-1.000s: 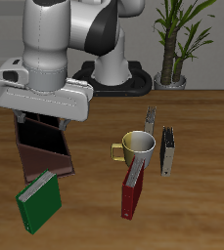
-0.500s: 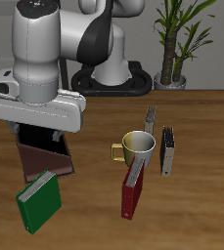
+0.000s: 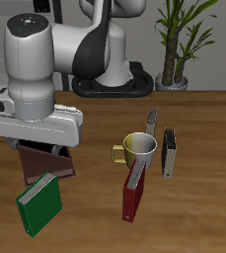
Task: Place the green book into the right desk caddy's right compartment
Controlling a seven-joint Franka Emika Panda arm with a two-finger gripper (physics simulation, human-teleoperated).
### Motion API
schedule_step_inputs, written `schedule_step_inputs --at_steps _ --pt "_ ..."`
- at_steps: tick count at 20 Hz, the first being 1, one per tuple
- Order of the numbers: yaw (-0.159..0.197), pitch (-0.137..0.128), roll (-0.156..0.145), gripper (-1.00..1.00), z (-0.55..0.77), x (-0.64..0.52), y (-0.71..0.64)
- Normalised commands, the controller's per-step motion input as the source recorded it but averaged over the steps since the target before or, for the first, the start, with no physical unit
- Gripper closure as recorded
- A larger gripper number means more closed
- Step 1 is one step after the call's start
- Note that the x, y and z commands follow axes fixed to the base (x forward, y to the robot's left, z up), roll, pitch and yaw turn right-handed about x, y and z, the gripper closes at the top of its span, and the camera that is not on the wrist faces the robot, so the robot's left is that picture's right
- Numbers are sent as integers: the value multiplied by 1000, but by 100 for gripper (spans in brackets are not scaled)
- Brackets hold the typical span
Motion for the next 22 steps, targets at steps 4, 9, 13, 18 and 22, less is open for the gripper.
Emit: schedule_step_inputs --at_steps 4,9,13,18,22 --pt "7 -19 78 -100 -116 104 -29" --pt "-8 -21 -13 -100 -151 46 -135" --pt "-18 4 -34 -100 -147 55 -171" --pt "-27 42 13 -100 -211 85 -47" --pt "-47 38 24 -100 -172 41 60"
